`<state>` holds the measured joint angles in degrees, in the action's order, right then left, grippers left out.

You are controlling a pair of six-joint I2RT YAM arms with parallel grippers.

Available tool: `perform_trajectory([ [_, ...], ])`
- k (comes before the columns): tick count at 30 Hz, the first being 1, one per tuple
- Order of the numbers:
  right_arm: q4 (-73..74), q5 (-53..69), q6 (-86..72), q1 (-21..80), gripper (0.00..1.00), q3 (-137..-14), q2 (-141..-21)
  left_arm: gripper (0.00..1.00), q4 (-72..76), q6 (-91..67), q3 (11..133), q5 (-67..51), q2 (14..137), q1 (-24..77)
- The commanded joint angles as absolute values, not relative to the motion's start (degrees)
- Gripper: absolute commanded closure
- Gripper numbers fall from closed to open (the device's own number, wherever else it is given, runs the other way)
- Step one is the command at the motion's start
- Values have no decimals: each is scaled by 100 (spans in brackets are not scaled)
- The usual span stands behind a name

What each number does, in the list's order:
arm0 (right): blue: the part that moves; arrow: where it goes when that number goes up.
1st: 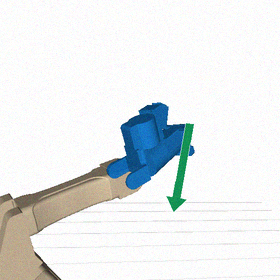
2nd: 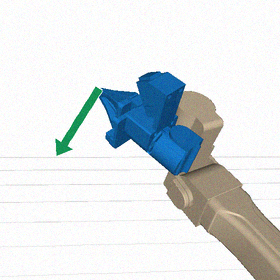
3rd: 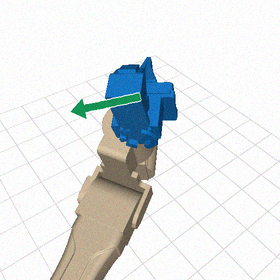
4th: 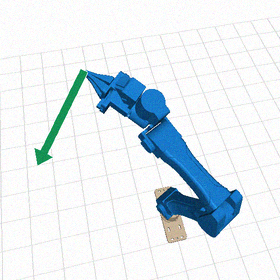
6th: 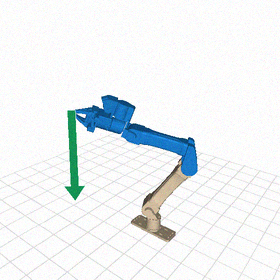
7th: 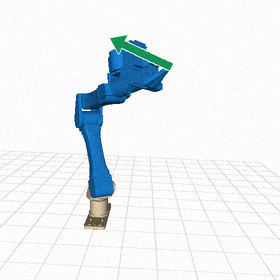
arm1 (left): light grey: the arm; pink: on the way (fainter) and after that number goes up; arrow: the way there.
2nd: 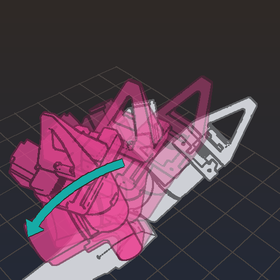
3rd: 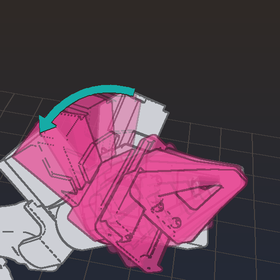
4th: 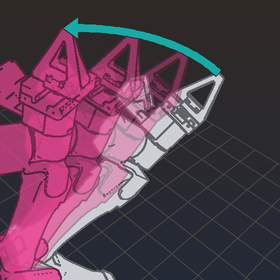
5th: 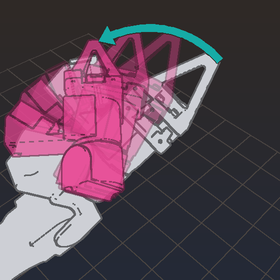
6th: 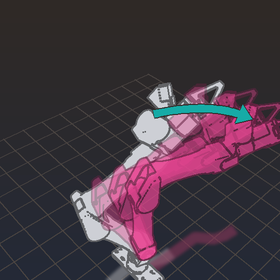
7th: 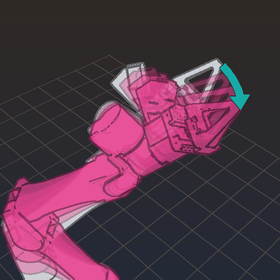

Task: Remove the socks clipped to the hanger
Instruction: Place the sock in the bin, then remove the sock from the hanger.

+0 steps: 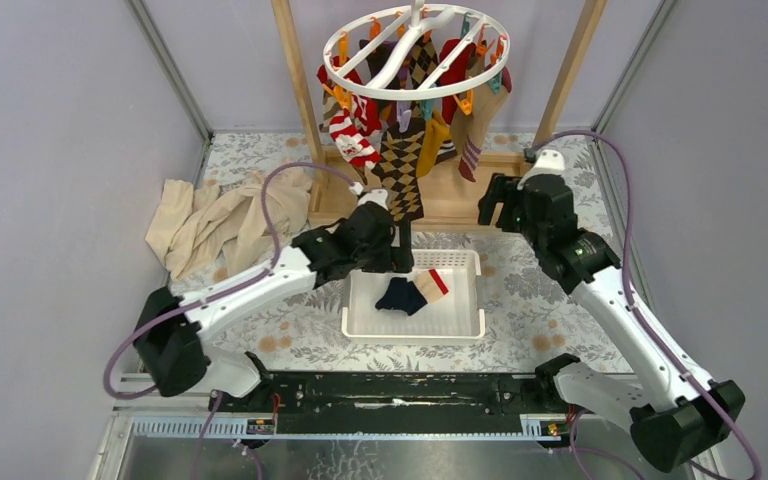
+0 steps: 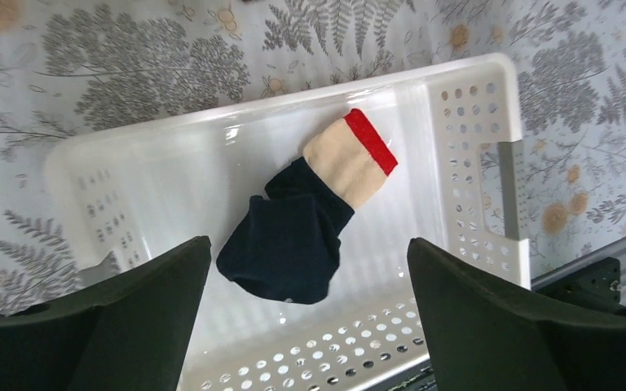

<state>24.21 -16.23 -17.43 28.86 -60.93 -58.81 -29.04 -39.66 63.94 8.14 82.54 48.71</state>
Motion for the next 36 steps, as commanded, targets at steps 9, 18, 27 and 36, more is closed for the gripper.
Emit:
perform_trajectory([
  [9,-1523,782,-2303,925,31,-5460,-7046,1,-3328,-3937,6436,1287,6636,4886],
  [18,-2379,900,-2254,648,31,-6344,-8530,2,-3383,-4087,6266,1210,6494,4894],
  [27,-2818,1367,-2459,589,44,-7128,-9648,2,-3364,-4122,6310,1173,6625,4895],
  [36,-2807,1509,-2602,594,79,-6646,-9078,2,-3326,-4193,6314,1165,6662,4922],
])
